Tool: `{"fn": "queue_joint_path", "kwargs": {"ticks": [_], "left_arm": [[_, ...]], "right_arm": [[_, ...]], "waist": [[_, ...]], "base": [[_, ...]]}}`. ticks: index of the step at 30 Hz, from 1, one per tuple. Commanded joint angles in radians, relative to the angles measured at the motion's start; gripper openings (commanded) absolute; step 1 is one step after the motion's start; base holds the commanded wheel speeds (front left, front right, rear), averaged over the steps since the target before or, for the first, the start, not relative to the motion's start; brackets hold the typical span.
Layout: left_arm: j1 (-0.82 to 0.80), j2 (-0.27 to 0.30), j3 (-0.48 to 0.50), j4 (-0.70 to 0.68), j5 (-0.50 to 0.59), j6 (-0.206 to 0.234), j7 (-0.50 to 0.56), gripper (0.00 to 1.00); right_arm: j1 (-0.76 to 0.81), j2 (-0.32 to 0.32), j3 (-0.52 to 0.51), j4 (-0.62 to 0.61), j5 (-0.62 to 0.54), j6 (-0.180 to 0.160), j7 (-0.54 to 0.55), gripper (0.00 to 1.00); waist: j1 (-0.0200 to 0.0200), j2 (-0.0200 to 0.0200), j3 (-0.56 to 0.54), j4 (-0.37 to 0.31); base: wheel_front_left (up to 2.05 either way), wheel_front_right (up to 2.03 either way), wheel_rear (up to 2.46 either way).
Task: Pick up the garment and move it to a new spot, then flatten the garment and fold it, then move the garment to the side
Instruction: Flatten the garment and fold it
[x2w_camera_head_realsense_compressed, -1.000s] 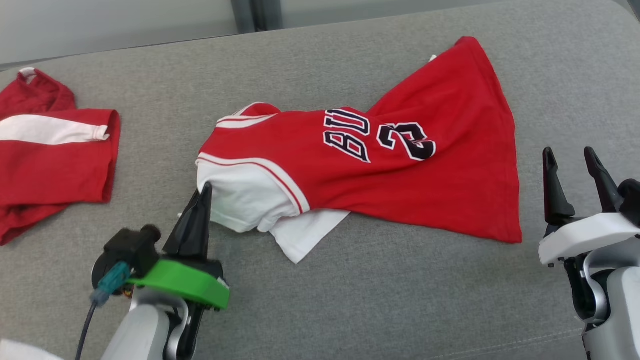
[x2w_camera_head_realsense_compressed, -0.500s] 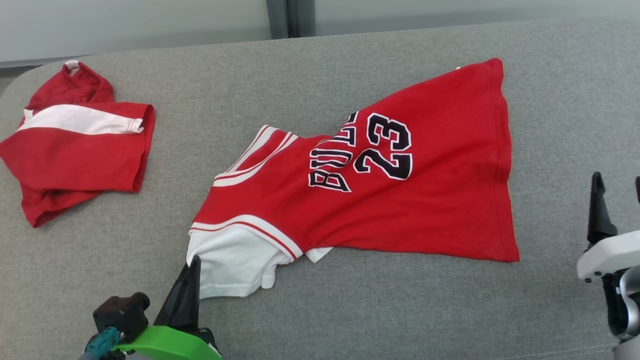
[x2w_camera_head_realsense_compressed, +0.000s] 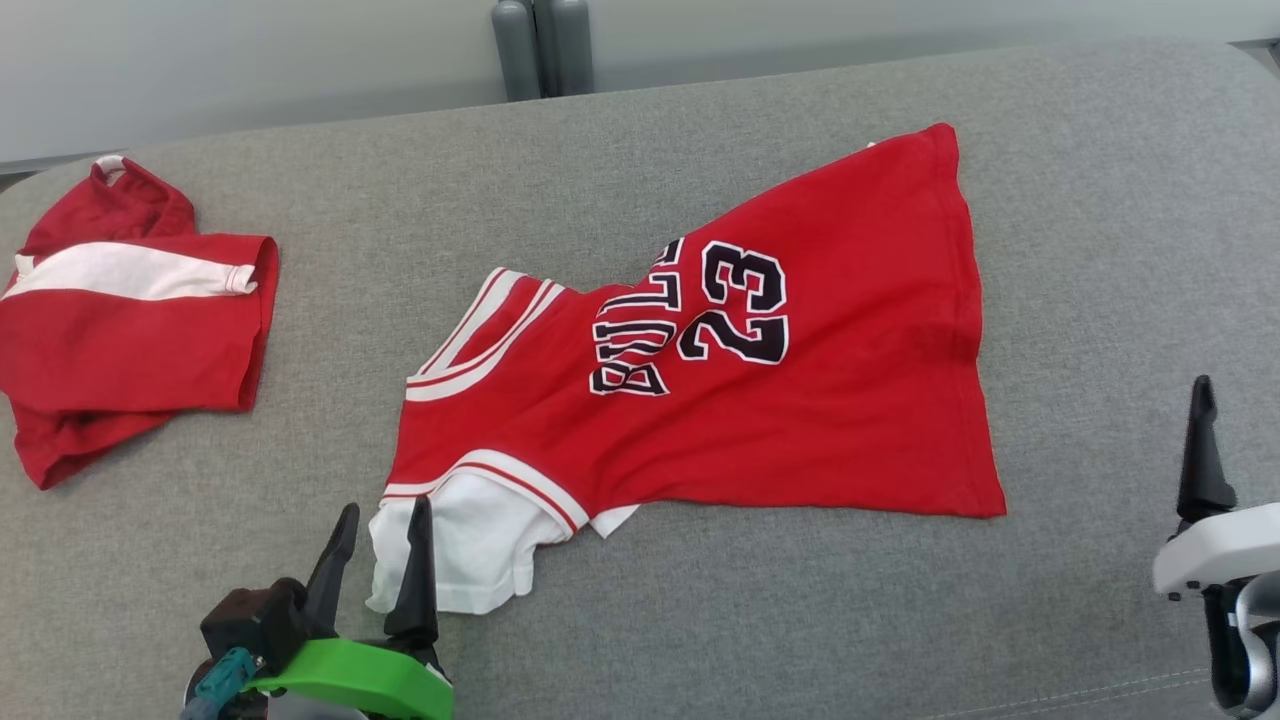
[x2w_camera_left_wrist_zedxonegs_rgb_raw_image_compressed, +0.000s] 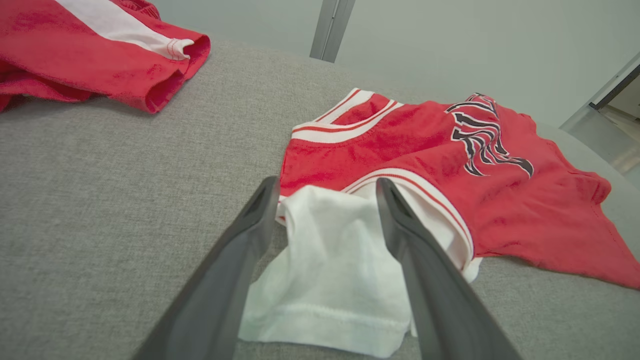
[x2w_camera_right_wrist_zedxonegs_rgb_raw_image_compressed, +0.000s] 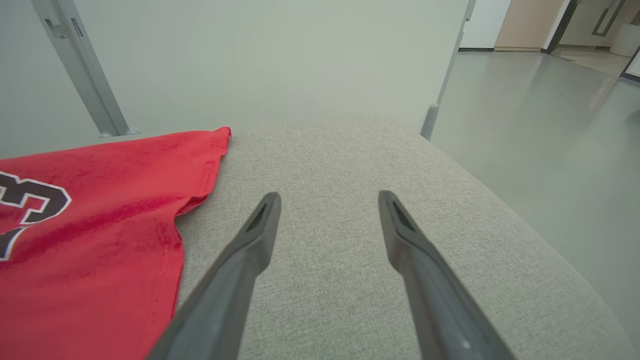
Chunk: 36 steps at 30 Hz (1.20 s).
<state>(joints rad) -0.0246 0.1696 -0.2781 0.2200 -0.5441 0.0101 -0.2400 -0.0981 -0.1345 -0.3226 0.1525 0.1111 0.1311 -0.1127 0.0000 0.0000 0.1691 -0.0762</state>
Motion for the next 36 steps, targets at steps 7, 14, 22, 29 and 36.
{"fn": "queue_joint_path", "kwargs": {"ticks": [7, 14, 22, 29, 36], "left_arm": [[-0.018, -0.013, 0.028, -0.038, 0.063, 0.002, -0.025, 1.00], [0.010, -0.038, 0.051, -0.057, 0.106, -0.008, -0.026, 1.00], [0.076, -0.071, 0.091, -0.067, 0.131, -0.021, -0.026, 1.00], [0.100, -0.092, 0.123, -0.062, 0.172, -0.042, -0.026, 1.00], [0.103, -0.106, 0.142, -0.059, 0.197, -0.054, -0.026, 1.00]], "right_arm": [[-0.034, 0.015, 0.158, 0.001, 0.008, -0.001, -0.080, 1.00], [-0.064, 0.036, 0.276, 0.027, 0.013, -0.001, -0.113, 1.00], [-0.047, 0.068, 0.356, 0.085, 0.005, -0.001, -0.145, 1.00], [-0.059, 0.081, 0.379, 0.122, 0.004, -0.001, -0.153, 1.00], [-0.057, 0.084, 0.379, 0.125, 0.009, -0.001, -0.154, 1.00]], "waist": [[0.0000, 0.0000, -0.052, 0.013], [0.0000, 0.0000, -0.111, 0.033], [0.0000, 0.0000, -0.163, 0.040], [0.0000, 0.0000, -0.172, 0.038], [0.0000, 0.0000, -0.168, 0.037]], "base": [[0.00, 0.00, 0.00], [0.00, 0.00, 0.00], [0.00, 0.00, 0.00], [0.00, 0.00, 0.00], [0.00, 0.00, 0.00]]}}
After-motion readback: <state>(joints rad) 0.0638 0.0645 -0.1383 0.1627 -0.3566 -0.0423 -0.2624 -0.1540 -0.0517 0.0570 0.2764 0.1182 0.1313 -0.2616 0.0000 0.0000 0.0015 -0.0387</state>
